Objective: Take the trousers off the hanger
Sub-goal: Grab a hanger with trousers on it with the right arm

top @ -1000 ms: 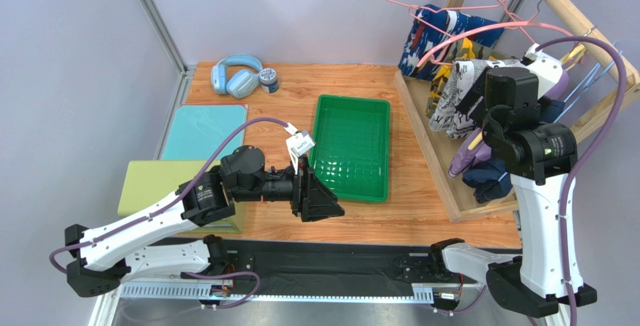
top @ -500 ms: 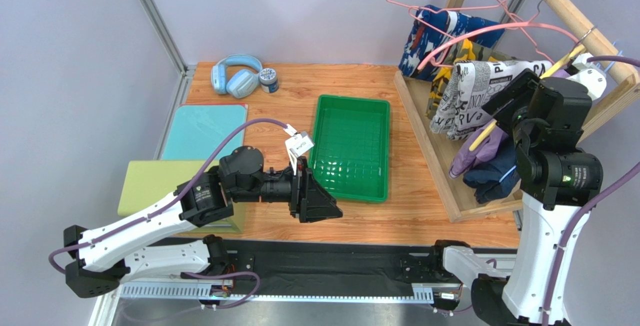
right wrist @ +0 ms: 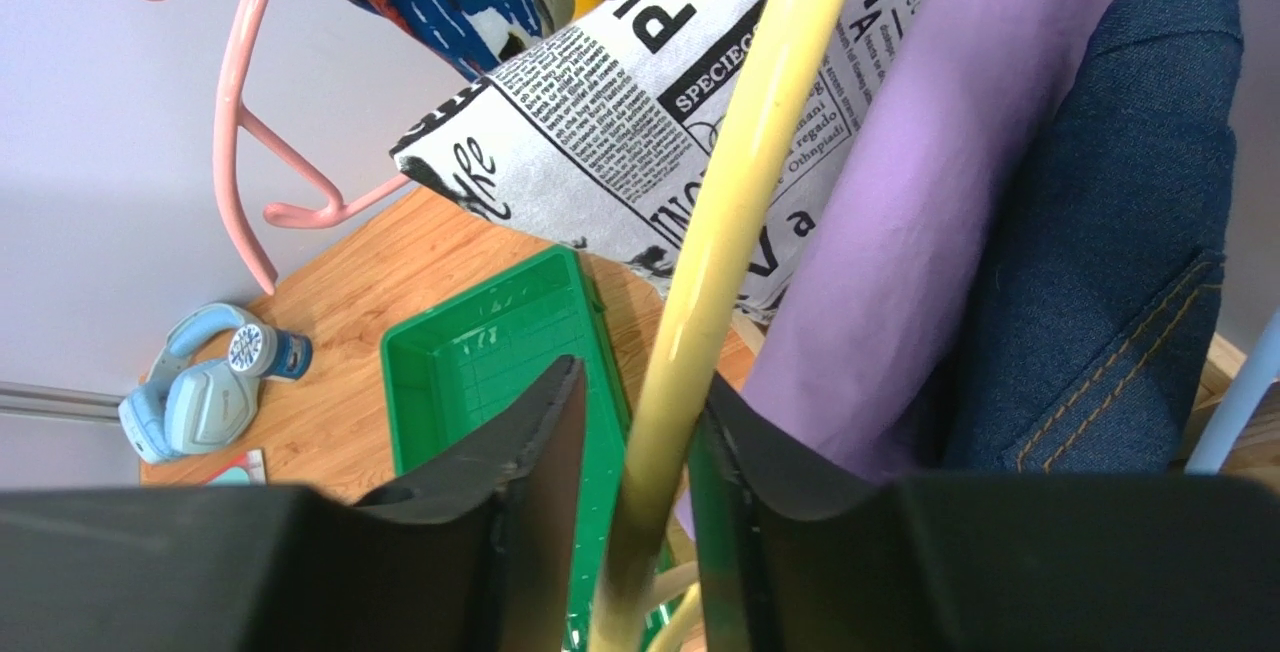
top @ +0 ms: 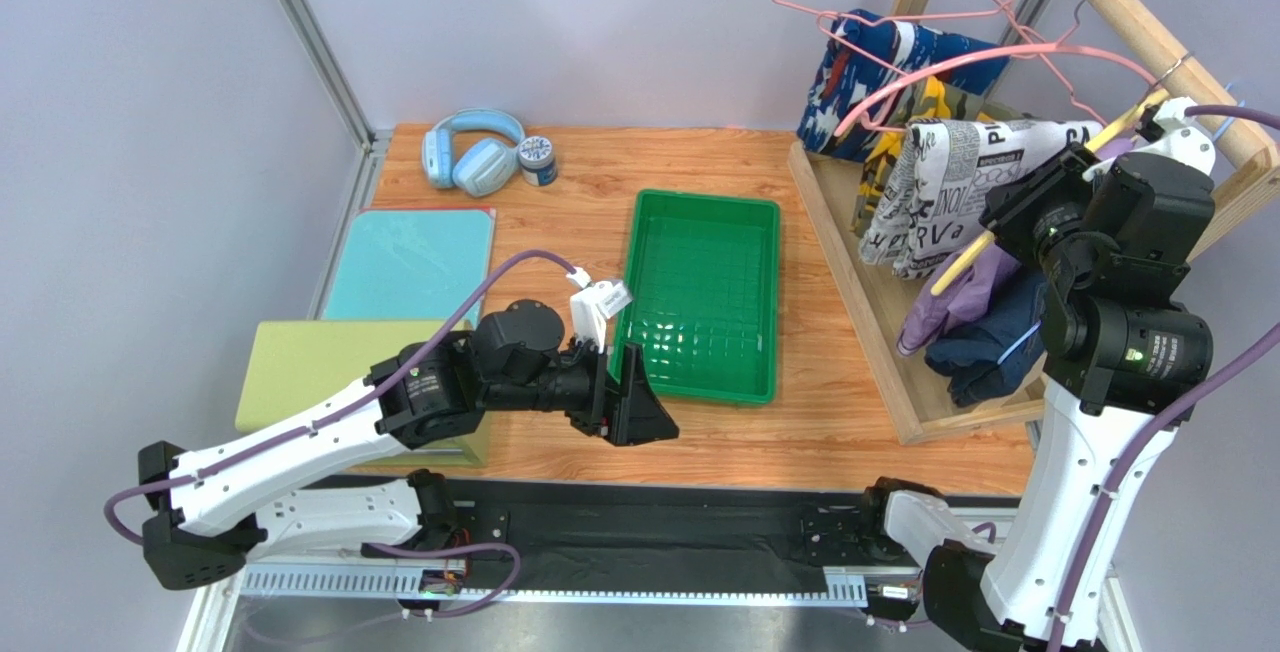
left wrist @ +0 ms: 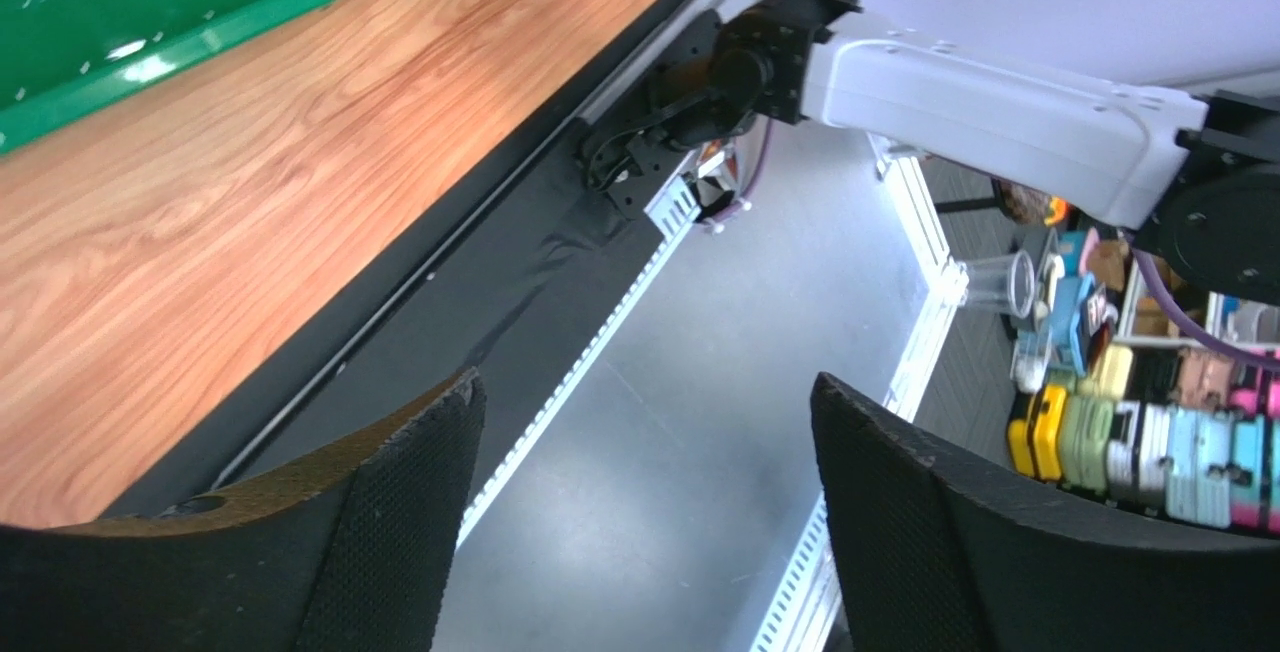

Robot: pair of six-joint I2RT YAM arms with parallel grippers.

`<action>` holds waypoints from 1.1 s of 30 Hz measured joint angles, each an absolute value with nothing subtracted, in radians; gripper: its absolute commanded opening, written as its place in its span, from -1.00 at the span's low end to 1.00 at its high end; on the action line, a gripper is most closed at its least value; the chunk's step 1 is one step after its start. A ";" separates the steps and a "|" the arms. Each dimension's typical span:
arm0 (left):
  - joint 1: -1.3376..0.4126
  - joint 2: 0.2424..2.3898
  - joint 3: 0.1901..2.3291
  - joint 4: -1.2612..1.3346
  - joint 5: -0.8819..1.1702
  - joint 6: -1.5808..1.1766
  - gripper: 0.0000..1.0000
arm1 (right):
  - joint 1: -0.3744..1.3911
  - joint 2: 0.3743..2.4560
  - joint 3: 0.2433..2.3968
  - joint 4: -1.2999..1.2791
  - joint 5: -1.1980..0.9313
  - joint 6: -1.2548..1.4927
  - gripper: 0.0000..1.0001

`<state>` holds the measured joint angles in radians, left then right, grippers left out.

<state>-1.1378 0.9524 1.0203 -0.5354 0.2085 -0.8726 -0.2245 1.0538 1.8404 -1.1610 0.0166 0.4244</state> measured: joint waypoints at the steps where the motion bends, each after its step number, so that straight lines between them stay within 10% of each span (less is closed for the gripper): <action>1: -1.138 0.948 1.020 -0.551 0.198 -0.875 0.84 | -0.226 1.053 1.840 -1.162 0.015 0.419 -0.55; 7: -1.131 0.883 1.020 -0.643 0.120 -0.885 0.81 | -0.238 1.052 1.840 -1.162 0.027 0.447 -1.00; 33: -1.097 0.751 1.026 -0.643 0.171 -0.844 0.68 | -0.234 0.997 1.984 -1.170 -0.167 0.704 -1.00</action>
<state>-1.0973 0.7506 1.0256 -0.6430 0.1707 -0.8436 -0.2340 0.9974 1.9842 -1.1702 -0.1673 0.7044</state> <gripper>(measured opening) 0.840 0.103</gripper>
